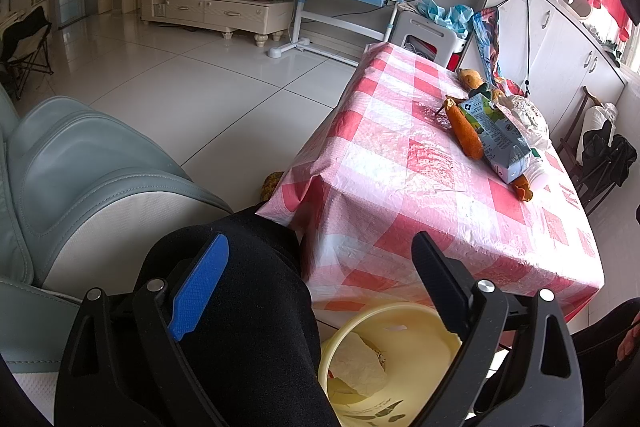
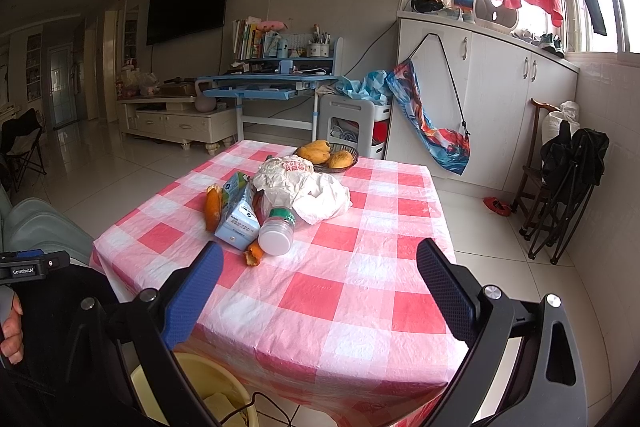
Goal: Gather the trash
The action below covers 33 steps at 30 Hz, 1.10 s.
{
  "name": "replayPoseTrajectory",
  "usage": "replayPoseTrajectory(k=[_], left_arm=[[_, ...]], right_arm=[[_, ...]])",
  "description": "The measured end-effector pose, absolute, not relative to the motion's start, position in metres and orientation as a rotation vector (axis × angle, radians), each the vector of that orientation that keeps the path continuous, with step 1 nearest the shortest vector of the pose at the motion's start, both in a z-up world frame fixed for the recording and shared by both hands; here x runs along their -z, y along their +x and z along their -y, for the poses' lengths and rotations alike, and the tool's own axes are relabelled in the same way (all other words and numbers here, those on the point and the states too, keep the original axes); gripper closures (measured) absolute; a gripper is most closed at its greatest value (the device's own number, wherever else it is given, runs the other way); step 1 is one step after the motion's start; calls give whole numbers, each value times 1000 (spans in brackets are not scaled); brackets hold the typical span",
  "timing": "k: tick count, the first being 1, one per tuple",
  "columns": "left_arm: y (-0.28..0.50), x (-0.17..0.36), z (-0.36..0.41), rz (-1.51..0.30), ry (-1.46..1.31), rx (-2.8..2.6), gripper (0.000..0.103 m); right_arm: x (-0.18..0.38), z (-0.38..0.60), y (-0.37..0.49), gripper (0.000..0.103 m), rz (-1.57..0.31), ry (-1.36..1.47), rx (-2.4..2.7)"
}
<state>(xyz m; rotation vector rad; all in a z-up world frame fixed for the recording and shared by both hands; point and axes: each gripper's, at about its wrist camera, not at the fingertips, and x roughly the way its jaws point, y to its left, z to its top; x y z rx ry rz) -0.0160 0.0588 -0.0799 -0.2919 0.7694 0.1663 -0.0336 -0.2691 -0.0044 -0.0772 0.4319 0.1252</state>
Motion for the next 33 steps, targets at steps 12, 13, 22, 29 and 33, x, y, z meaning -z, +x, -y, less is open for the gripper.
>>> replayPoseTrajectory(k=[12, 13, 22, 29, 33], left_arm=[[-16, 79, -59, -770, -292, -167, 13], [-15, 79, -59, -770, -291, -166, 13], [-16, 79, -59, -771, -291, -167, 13], [-15, 79, -59, -772, -291, -167, 13], [-15, 78, -59, -772, -291, -167, 13]], right_arm=[[12, 267, -37, 10, -441, -83, -133], [12, 267, -37, 10, -441, -83, -134], [10, 267, -37, 10, -445, -83, -136], [10, 267, -37, 10, -446, -83, -136], [10, 266, -38, 10, -445, -84, -136]])
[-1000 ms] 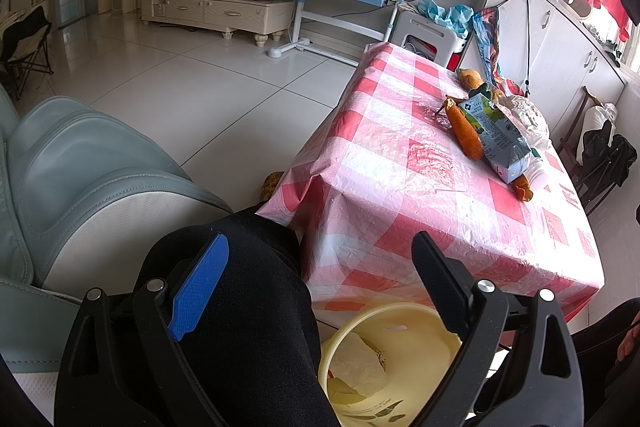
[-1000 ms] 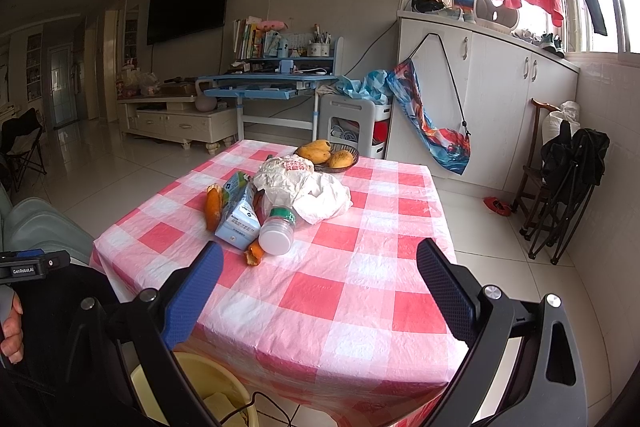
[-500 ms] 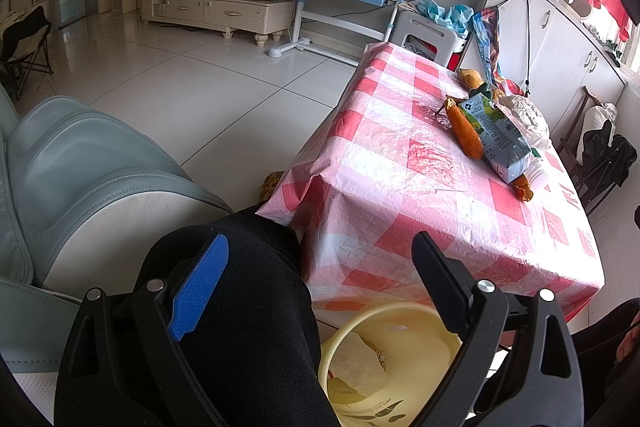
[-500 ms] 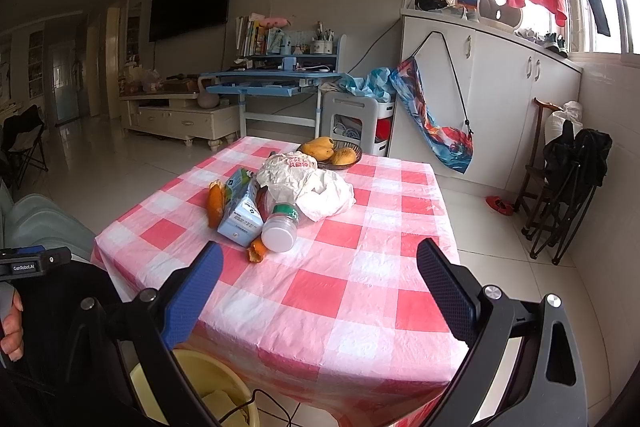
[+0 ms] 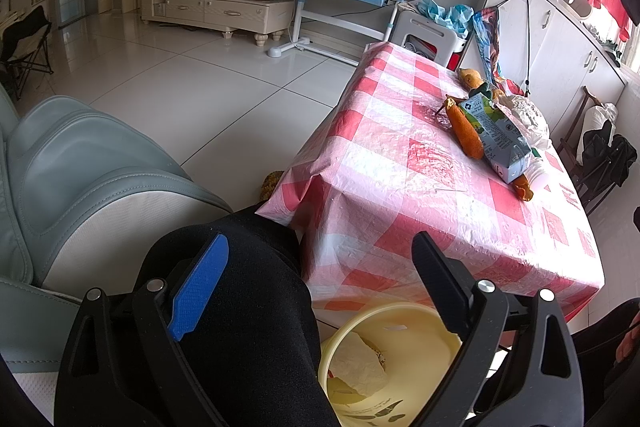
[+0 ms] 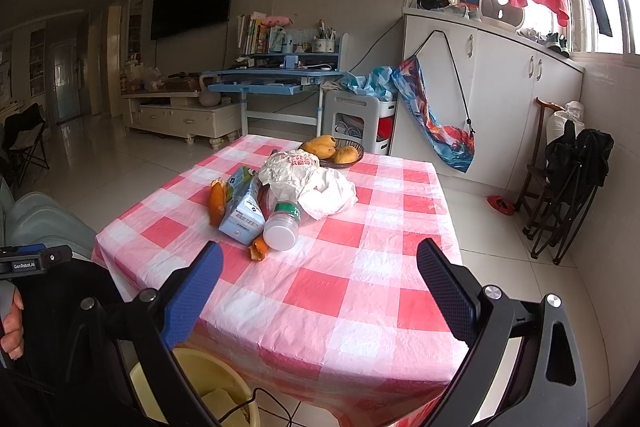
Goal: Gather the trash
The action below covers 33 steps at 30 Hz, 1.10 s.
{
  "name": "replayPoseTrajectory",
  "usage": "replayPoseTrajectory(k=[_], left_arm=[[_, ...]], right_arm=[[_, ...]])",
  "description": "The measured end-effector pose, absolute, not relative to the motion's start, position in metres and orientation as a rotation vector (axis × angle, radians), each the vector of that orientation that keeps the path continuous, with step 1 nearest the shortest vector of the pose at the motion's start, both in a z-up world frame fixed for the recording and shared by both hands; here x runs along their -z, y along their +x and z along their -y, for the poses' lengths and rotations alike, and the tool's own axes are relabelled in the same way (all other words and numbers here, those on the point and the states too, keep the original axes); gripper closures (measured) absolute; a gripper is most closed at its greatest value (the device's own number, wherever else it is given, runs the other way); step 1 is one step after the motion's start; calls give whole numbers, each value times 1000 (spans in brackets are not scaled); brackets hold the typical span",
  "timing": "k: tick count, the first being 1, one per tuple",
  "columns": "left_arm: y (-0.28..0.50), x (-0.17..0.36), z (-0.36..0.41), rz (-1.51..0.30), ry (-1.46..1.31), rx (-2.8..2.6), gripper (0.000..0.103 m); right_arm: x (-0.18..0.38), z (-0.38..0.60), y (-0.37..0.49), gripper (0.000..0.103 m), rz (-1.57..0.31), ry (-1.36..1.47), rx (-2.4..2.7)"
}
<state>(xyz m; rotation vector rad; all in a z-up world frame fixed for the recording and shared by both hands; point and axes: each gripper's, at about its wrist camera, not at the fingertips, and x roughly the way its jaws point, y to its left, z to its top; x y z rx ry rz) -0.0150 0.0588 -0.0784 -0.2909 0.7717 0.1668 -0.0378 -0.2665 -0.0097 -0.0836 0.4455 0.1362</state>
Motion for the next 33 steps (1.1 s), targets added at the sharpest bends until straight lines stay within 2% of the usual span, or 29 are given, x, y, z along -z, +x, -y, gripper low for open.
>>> replayPoseTrajectory(k=[17, 25, 33], left_arm=[[-16, 77, -59, -769, -294, -168, 13], [-13, 72, -51, -737, -255, -162, 13], [34, 53, -22, -743, -209, -91, 12]], right_arm=[[10, 265, -38, 10, -461, -78, -147], [24, 251, -37, 9, -551, -89, -226], [38, 243, -2, 9, -664, -48, -276]])
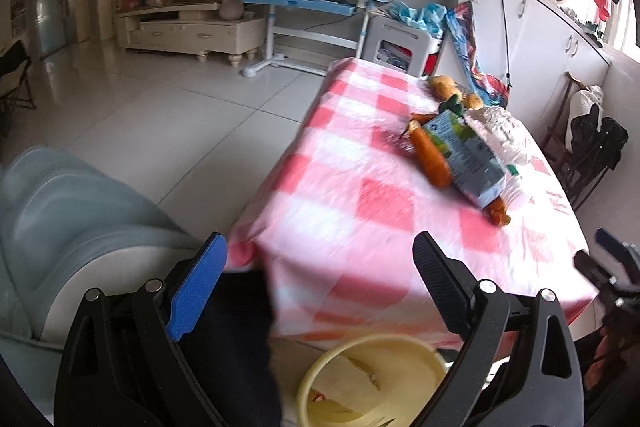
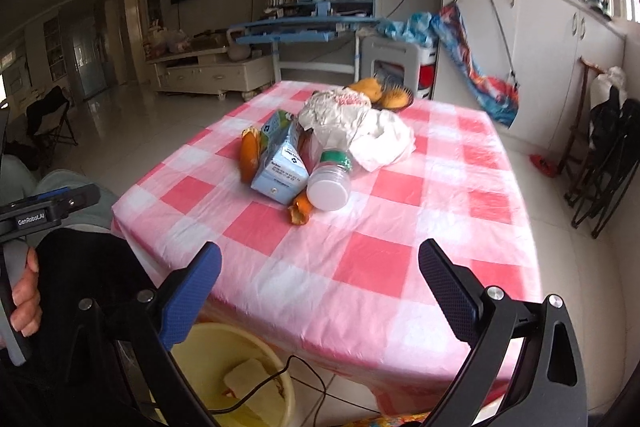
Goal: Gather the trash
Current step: 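Reach the left tool to the orange snack stick and close on it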
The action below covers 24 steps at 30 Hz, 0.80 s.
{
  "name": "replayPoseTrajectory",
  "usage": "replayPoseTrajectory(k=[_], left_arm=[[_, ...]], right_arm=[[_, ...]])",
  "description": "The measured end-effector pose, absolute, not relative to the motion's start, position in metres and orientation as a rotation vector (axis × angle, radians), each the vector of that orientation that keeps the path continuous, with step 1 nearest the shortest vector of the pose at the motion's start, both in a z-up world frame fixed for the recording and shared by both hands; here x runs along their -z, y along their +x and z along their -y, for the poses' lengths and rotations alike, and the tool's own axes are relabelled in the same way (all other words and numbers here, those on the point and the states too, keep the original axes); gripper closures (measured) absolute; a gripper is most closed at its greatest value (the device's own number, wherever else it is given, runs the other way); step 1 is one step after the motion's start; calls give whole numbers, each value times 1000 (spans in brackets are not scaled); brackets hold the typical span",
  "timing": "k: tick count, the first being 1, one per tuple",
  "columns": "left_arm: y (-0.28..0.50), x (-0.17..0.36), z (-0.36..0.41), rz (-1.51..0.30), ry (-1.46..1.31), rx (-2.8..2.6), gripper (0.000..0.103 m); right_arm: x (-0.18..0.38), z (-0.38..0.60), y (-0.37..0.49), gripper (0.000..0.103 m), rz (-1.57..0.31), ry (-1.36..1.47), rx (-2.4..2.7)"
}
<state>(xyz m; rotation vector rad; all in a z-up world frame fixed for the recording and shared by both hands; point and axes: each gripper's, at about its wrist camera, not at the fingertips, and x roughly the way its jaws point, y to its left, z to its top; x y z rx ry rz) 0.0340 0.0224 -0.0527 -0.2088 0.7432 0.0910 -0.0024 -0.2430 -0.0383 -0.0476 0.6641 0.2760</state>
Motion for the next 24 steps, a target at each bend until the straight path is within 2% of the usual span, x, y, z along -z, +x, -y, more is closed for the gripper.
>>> replayPoseTrajectory(k=[3, 5, 8, 15, 22, 24], left_arm=[[57, 51, -15, -765, -227, -70, 12], [72, 53, -12, -784, -247, -72, 12], [99, 58, -7, -817, -276, -73, 12], [165, 65, 31, -856, -255, -50, 12], [216, 95, 56, -964, -220, -74, 12], [222, 94, 64, -955, -154, -76, 15]], right_arm=[[43, 235, 15, 10, -687, -57, -304], [46, 230, 25, 20, -703, -54, -336], [46, 224, 32, 25, -701, -46, -376], [47, 225, 37, 26, -709, -25, -391], [42, 224, 36, 26, -684, -32, -400], [39, 219, 42, 26, -676, -40, -419]])
